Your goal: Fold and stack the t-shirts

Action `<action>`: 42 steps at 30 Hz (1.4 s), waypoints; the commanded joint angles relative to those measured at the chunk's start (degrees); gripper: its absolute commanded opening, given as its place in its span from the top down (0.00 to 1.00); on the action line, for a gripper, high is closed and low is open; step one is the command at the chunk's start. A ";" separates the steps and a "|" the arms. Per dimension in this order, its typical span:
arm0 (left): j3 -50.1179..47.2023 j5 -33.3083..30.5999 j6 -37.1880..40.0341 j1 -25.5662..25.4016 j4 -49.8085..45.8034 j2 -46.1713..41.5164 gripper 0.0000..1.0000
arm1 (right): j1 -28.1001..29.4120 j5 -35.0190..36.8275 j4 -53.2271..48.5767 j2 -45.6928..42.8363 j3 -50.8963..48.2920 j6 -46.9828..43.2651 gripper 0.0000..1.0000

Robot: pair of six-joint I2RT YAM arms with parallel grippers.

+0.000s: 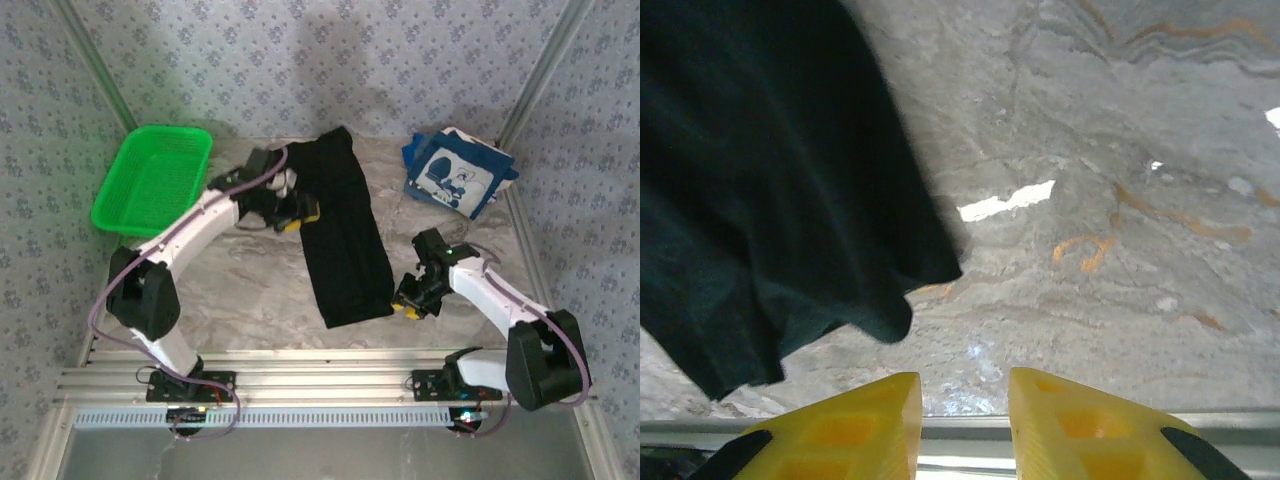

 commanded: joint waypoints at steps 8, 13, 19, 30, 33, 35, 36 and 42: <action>-27.60 -7.23 -21.14 -8.02 26.39 -10.73 0.49 | -3.22 -3.52 12.33 9.45 -1.23 -2.76 0.74; -28.82 -10.51 -23.09 -11.30 29.51 -9.53 0.49 | -3.32 -3.52 13.59 12.70 -0.14 -3.46 0.73; -29.04 -11.78 -23.94 -12.89 31.26 -6.16 0.49 | -3.07 -4.77 17.30 13.66 -0.53 -2.36 0.73; -29.14 -12.67 -24.82 -14.34 31.80 0.41 0.51 | -2.07 -5.66 16.80 11.43 -0.51 -1.15 0.71; -28.79 -12.56 -24.64 -14.67 31.53 1.57 0.52 | -1.68 -5.84 17.01 12.54 0.04 -1.34 0.71; -28.86 -12.49 -24.63 -14.75 31.52 1.99 0.52 | -1.58 -5.65 16.59 13.47 0.58 -1.86 0.72; -28.86 -12.49 -24.68 -14.75 31.52 2.08 0.52 | -1.55 -5.45 16.42 13.89 0.81 -2.10 0.72; -29.75 -12.51 -24.66 -14.75 31.43 2.76 0.52 | -1.44 -5.31 16.91 16.28 1.20 -2.55 0.76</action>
